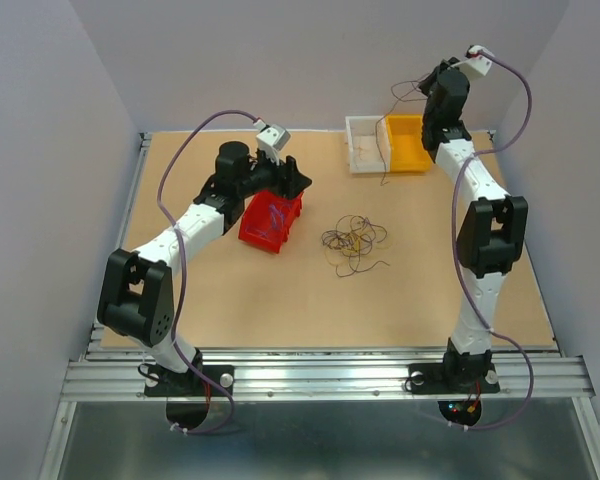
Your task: Untangle the cables
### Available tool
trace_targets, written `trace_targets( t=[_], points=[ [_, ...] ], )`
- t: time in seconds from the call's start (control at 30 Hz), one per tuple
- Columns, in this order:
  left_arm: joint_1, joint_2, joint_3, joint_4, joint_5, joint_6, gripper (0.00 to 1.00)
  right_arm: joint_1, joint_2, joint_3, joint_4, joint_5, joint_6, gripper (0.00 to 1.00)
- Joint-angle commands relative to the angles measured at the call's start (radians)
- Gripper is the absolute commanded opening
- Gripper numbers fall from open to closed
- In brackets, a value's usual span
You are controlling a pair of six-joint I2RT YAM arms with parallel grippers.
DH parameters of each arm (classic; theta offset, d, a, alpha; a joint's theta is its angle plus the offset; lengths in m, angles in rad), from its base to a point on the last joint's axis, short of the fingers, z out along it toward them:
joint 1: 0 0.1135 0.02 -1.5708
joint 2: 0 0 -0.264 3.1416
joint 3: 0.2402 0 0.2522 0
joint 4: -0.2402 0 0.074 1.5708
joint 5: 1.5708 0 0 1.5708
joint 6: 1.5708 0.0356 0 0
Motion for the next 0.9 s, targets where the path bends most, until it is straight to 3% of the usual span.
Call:
trace_targets(
  t=[0.0,0.3,0.67,0.87],
  points=[
    [-0.017,0.000,0.024,0.024,0.014,0.030,0.70,-0.075,-0.037,0.059,0.072,0.019,0.128,0.00],
    [-0.130,0.165,0.121,-0.078,-0.035,0.096,0.70,-0.077,0.030,0.033,0.074,-0.079,-0.006,0.01],
    [-0.127,0.113,0.093,-0.072,-0.043,0.104,0.70,-0.075,0.191,-0.012,0.106,-0.208,-0.046,0.01],
    [-0.127,0.090,0.086,-0.070,-0.038,0.102,0.70,-0.074,0.321,0.111,-0.058,-0.193,-0.097,0.00]
  ],
)
